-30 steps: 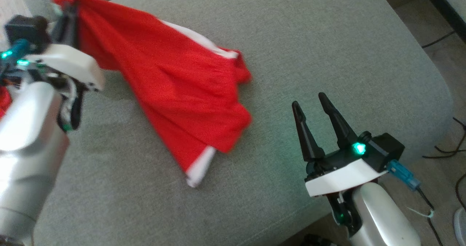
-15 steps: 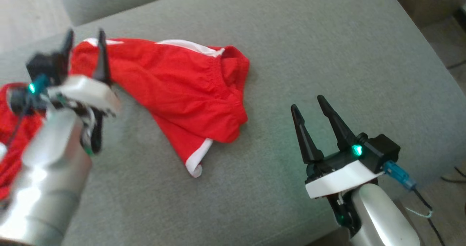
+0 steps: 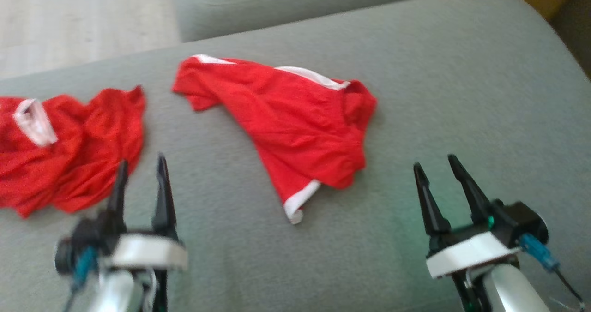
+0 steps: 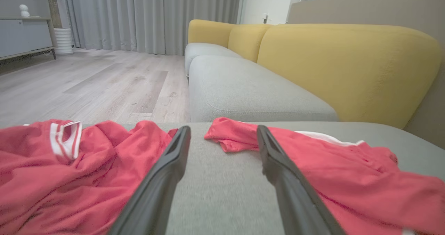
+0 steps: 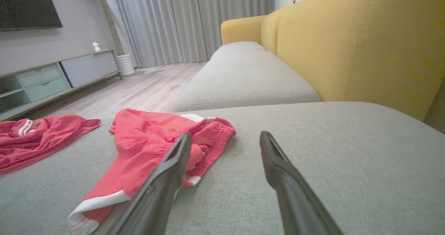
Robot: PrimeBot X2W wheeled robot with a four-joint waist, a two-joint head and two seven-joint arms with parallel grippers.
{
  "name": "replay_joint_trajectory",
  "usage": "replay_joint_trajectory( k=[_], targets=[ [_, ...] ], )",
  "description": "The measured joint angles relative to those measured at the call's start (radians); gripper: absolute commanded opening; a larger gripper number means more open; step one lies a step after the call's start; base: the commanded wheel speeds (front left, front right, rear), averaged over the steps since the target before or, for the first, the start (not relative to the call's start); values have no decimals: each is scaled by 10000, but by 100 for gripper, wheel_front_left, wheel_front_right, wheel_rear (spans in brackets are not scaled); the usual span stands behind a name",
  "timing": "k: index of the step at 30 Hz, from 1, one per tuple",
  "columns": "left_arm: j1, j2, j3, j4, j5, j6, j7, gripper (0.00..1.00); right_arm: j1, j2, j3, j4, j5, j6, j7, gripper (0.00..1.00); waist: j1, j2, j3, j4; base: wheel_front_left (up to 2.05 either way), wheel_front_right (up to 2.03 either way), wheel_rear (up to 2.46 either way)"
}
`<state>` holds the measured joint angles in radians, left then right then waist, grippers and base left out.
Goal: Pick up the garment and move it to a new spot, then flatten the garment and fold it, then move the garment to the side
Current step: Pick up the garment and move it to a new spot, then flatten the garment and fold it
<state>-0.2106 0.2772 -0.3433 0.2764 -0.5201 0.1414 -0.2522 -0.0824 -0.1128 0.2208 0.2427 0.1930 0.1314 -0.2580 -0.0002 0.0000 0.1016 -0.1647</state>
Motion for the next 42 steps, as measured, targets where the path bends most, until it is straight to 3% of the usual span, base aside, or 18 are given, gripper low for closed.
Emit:
replay_joint_trajectory(
  k=[8,16,26,42],
  targets=[
    [2454,-813,909,-1220,1812,-113,0,100,846,-15,-608,194,-58,0,0,100,0,0,-567,1160,0,0,0],
    [3715,-1492,1818,-1269,2926,-821,0,100,1308,8,-775,451,-82,0,0,100,1,0,-1041,1875,0,0,0],
    [4054,-2033,2608,-1283,3568,-1515,0,100,1434,50,-796,640,-79,0,0,100,2,0,-1187,2171,0,0,0],
    [4023,-2219,3104,-1068,3643,-2128,0,100,1418,73,-616,780,203,0,0,100,2,0,-1103,2004,0,0,0]
  ],
)
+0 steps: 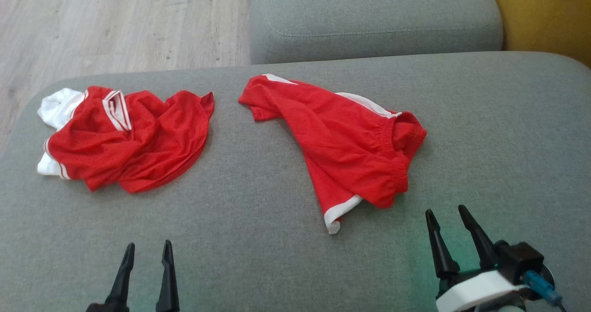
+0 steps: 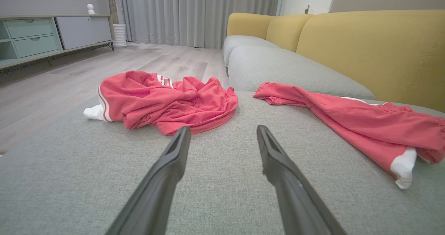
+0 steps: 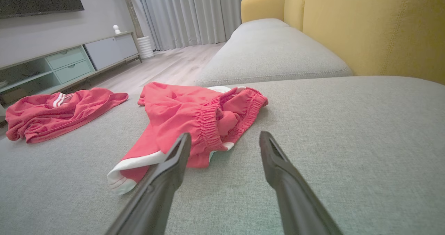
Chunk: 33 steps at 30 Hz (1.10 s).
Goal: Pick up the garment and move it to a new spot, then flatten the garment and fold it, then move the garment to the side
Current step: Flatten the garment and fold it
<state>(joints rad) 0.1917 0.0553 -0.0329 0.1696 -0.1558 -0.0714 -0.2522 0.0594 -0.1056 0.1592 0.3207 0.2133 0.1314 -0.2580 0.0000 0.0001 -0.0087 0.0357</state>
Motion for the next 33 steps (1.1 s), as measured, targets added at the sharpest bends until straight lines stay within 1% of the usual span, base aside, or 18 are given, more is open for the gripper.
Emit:
replay_joint_trajectory(
  k=[4,8,13,17,21,26,30,31,33],
  targets=[
    [-2,-4,-15,50,0,-6,0,100,-272,23,159,-36,393,0,0,100,0,0,52,-86,0,0,0],
    [-10,-12,-92,82,-29,-4,0,100,-1139,0,443,290,876,0,90,100,0,0,112,-134,0,0,0],
    [-58,-15,-332,115,-40,-2,0,100,-2220,-27,913,1271,1908,0,1402,100,0,0,220,-80,0,0,0],
    [-235,-21,-424,171,-40,0,0,100,-2702,-33,1273,1954,2301,0,2142,100,0,0,337,37,0,0,0],
    [-314,-21,-497,173,-40,0,0,100,-3109,-27,1338,2531,2591,0,2278,100,1,0,419,123,0,0,0],
    [-314,-23,-560,173,-40,4,0,100,-3447,13,1513,2961,2830,0,2278,100,1,0,476,148,0,0,0],
    [-323,-23,-558,173,-40,8,0,100,-3707,104,1914,3177,3542,0,2474,100,0,0,531,106,0,0,0],
    [-326,-23,-558,173,-40,8,0,100,-3774,134,1996,3248,3710,0,2512,97,0,0,542,87,0,0,0],
    [-343,-23,-562,173,-40,12,0,100,-3878,167,2109,3365,4021,0,2554,44,1,0,554,43,0,0,0]
  ],
)
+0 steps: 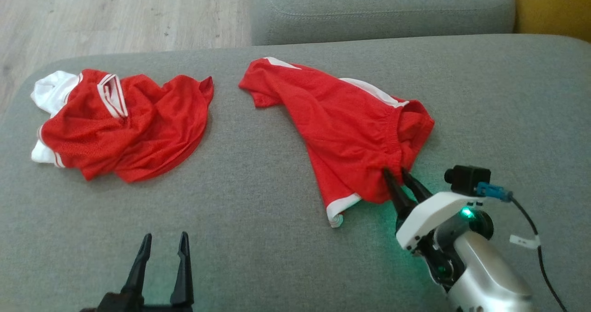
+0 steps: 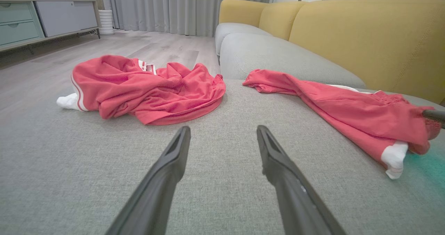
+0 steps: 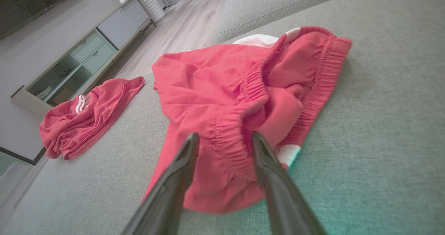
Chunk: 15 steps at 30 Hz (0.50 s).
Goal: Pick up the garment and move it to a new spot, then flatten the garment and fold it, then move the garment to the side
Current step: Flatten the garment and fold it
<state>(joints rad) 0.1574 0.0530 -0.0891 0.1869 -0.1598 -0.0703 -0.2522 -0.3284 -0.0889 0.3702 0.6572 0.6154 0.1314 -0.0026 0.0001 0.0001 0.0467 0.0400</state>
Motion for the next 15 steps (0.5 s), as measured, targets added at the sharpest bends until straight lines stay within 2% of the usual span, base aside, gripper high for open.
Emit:
replay_joint_trajectory(
  k=[1,2,6,9,15],
  targets=[
    [-16,0,0,0,-2,2,0,100,-56,4,44,48,107,0,-6,7,0,0,4,-23,0,0,0],
    [-43,0,-4,0,-2,13,0,100,-122,15,52,84,244,0,-23,0,0,0,5,-49,0,0,0],
    [-97,-2,-13,-13,-59,86,0,100,-430,-29,-117,58,986,0,-213,0,0,0,-1,-189,0,0,0],
    [-95,-2,-6,-21,-94,90,0,100,-747,-349,-435,-153,1455,0,-238,0,0,0,-7,-312,0,0,0],
    [-94,-2,-36,-79,-270,109,0,100,-1548,-1732,-899,-1505,2082,0,623,0,0,0,-99,-618,0,0,0]
  ],
)
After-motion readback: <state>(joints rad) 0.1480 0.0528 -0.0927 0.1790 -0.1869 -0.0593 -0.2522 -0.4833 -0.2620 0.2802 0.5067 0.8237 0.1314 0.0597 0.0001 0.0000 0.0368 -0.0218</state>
